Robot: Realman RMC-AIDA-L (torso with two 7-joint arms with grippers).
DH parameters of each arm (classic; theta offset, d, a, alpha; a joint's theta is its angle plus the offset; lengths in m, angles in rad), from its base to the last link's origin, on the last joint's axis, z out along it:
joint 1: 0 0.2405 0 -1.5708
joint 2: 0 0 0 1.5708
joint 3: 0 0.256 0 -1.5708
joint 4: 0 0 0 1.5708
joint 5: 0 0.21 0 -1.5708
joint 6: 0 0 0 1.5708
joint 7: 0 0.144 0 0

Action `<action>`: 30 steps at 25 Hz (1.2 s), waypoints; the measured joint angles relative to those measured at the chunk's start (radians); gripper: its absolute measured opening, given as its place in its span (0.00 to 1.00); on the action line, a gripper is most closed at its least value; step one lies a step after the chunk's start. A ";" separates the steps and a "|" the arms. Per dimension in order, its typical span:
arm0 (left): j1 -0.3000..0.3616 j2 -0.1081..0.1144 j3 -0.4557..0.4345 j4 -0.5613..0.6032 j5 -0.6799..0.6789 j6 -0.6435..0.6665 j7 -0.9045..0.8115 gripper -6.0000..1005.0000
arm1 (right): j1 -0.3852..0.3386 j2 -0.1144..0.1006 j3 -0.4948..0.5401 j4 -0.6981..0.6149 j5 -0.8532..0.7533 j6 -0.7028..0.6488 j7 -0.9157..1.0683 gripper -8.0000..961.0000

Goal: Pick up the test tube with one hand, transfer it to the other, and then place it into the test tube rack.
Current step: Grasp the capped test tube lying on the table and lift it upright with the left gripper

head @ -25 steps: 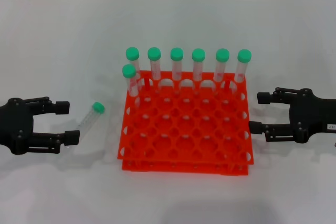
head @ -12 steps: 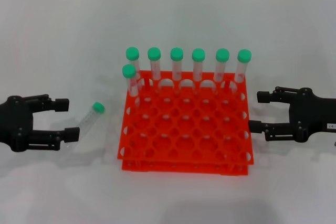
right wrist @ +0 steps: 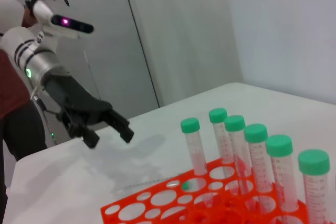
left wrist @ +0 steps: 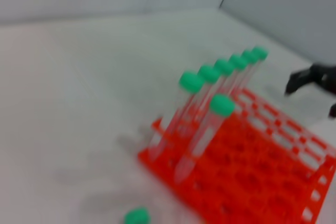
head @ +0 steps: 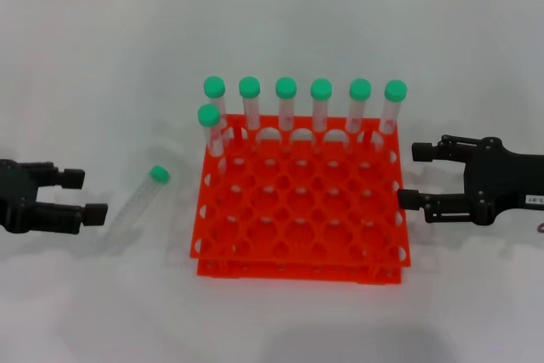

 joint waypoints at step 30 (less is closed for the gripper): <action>-0.167 -0.048 0.024 -0.028 0.313 -0.171 -0.277 0.88 | 0.012 0.001 -0.002 0.002 0.039 -0.003 0.003 0.85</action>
